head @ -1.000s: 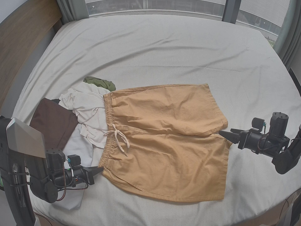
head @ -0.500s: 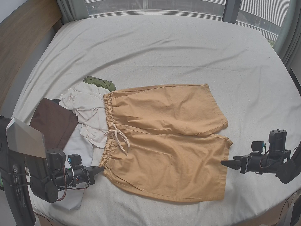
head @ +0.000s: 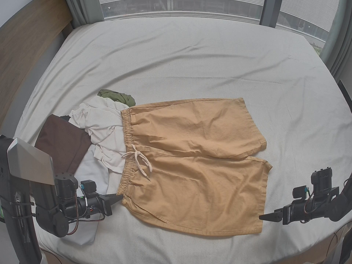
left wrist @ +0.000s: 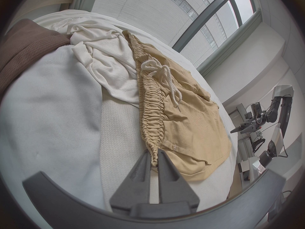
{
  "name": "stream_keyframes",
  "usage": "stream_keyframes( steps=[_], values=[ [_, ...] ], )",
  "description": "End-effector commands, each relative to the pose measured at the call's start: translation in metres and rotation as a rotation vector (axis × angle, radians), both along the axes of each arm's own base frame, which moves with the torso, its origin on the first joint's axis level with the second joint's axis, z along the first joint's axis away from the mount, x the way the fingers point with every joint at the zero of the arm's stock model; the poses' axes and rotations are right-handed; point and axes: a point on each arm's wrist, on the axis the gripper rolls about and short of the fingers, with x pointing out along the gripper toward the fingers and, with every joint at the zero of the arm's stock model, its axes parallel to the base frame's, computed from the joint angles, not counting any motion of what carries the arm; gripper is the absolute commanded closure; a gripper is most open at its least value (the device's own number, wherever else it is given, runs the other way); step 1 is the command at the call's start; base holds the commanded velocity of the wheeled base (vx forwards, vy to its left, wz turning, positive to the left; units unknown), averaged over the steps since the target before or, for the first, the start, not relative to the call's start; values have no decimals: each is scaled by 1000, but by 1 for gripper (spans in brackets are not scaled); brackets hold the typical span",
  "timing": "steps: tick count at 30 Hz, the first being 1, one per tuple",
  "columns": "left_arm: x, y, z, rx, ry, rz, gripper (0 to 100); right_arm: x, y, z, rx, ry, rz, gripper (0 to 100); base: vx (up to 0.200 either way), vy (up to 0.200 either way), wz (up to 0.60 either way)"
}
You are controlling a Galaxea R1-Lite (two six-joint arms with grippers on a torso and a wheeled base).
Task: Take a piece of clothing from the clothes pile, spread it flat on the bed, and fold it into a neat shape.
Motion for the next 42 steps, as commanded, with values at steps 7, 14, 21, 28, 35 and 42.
stream_keyframes(
  steps=[7, 14, 21, 28, 35, 42],
  values=[
    [0, 0, -1, 1, 4, 0, 100, -2, 10, -26, -11, 135, 51, 0, 0, 0, 0],
    [0, 0, -1, 4, 1, -2, 100, 0, 14, -37, -38, 174, 52, 0, 0, 0, 0],
    [0, 0, -1, 5, 0, -3, 100, 3, 18, -41, -36, 167, 66, 0, 0, 0, 0],
    [0, 0, -2, 5, 3, -3, 100, 7, 21, -41, -32, 152, 72, 0, 0, 0, 0],
    [0, 0, -2, 5, 2, -3, 100, 13, 22, -43, -24, 154, 60, 100, 0, 0, 0],
    [0, 0, -2, 5, 2, -3, 100, 17, 21, -45, -29, 127, 46, 100, 0, 0, 0]
  ],
)
